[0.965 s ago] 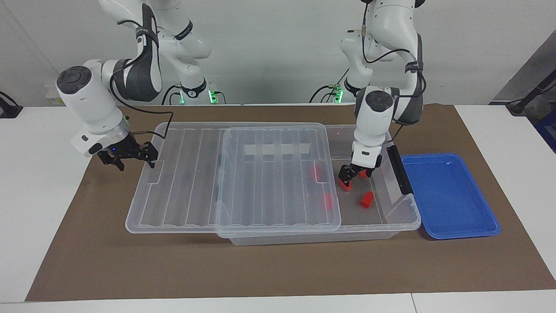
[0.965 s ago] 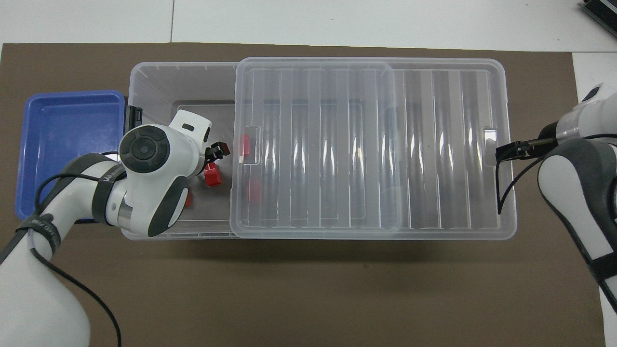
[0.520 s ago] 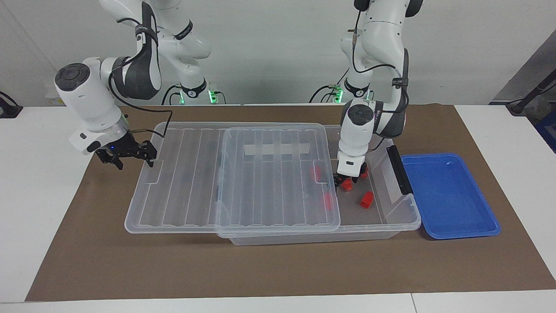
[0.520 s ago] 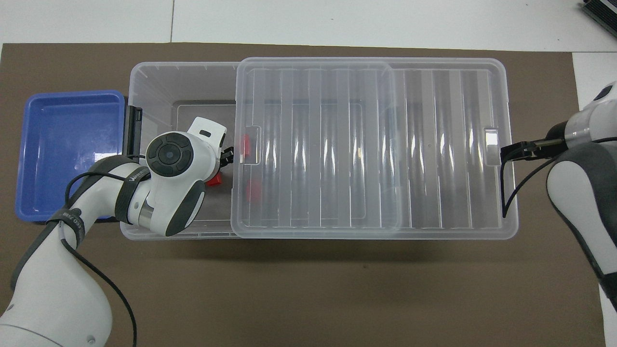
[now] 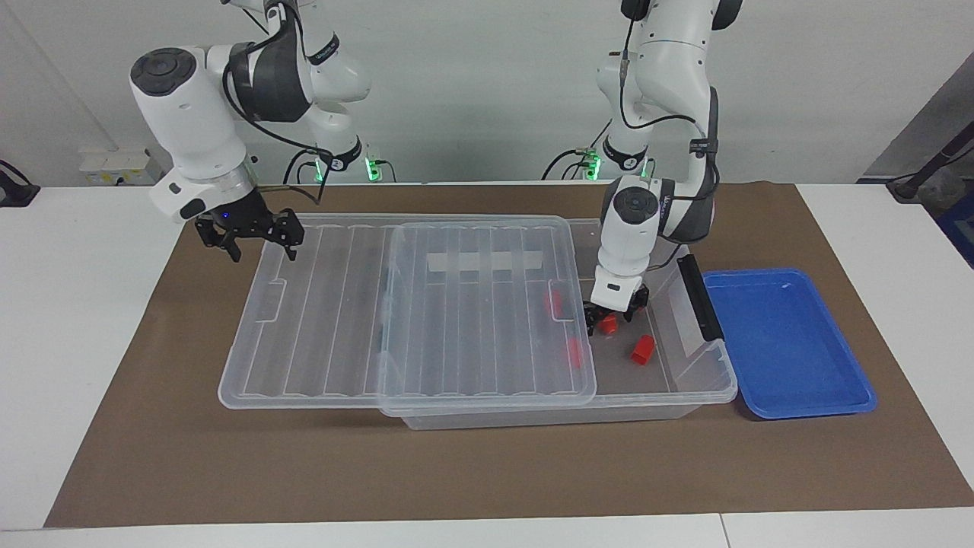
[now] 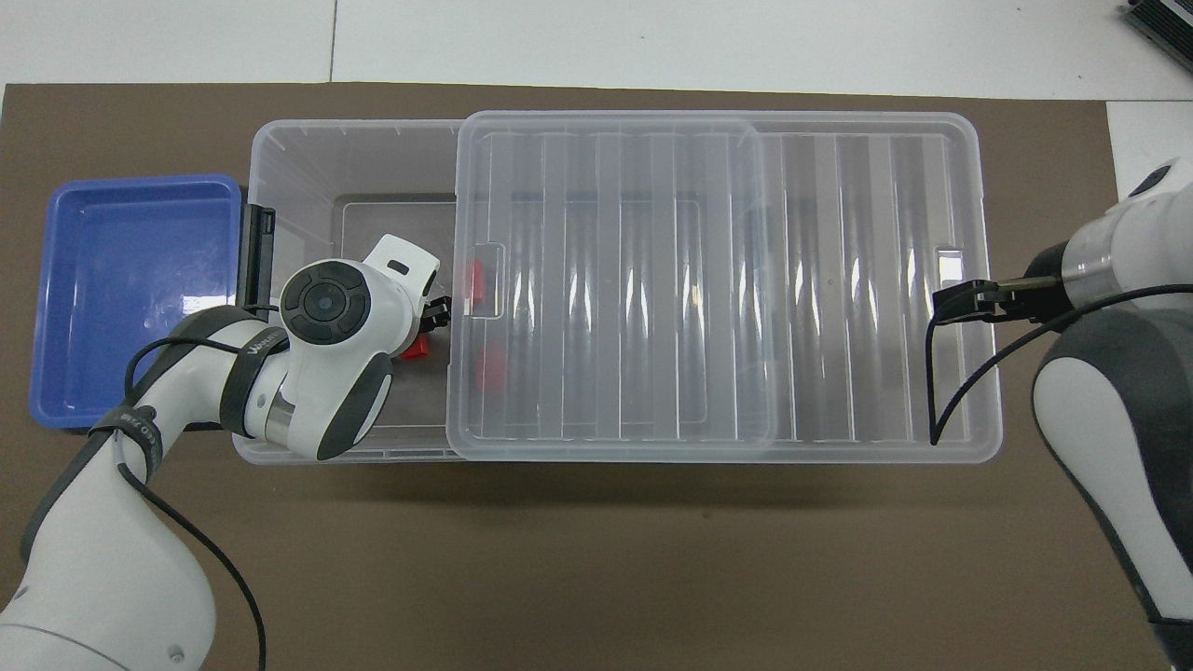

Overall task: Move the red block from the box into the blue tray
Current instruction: 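Reach the left gripper into the box down to a red block, then close the left gripper on the red block and lift it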

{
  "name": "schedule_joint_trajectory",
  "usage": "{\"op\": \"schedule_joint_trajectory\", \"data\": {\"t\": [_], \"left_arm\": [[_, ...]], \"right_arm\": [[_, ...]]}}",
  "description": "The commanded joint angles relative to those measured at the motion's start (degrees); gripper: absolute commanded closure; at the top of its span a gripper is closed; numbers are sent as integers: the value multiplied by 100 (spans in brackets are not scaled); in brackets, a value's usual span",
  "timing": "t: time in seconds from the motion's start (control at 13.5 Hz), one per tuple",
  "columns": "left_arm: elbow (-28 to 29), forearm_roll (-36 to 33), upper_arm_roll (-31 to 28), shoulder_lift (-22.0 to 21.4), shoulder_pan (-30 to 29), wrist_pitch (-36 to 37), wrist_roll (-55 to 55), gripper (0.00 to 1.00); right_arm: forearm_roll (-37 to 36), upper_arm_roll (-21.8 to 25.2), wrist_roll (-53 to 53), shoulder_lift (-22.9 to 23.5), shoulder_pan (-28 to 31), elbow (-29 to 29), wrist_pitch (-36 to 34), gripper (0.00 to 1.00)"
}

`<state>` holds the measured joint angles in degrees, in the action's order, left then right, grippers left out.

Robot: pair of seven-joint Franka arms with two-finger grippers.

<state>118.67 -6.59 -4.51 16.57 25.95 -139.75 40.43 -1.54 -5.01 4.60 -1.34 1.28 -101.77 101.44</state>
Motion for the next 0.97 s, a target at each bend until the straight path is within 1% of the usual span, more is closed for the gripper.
{"op": "schedule_joint_trajectory", "data": {"t": [0.0, 0.07, 0.15, 0.37, 0.52, 0.59, 0.67, 0.82, 0.89], "left_arm": [[183, -97, -14, -172, -11, -26, -97, 60], [183, -97, -14, -172, -11, 27, -175, 81], [156, -97, -14, -172, -20, 123, -220, 99], [60, -97, -58, -190, -29, 422, -413, 100], [-237, -97, -76, -356, -64, 990, -457, 100], [-500, -97, -67, -452, -151, 1403, -466, 100], [-851, -88, -58, -523, -213, 1973, -484, 100], [-1676, -27, -76, -550, -248, 3054, -554, 100], [-2072, 60, -67, -550, -336, 3451, -563, 100]], "right_arm": [[-66, -26, 234, 90, -66, 595, -466, 1], [-74, -26, 295, 99, -101, 684, -484, 1], [-74, -26, 374, 99, -101, 763, -476, 1], [-74, -18, 401, 134, -84, 1000, -537, 0], [-74, -18, 401, 212, -75, 1159, -555, 0], [-66, -18, 401, 230, -31, 1150, -563, 0], [-66, -26, 401, 231, -5, 1142, -590, 0], [-57, -18, 401, 213, -5, 1098, -695, 0], [-57, -18, 401, 196, -5, 1063, -695, 0]]}}
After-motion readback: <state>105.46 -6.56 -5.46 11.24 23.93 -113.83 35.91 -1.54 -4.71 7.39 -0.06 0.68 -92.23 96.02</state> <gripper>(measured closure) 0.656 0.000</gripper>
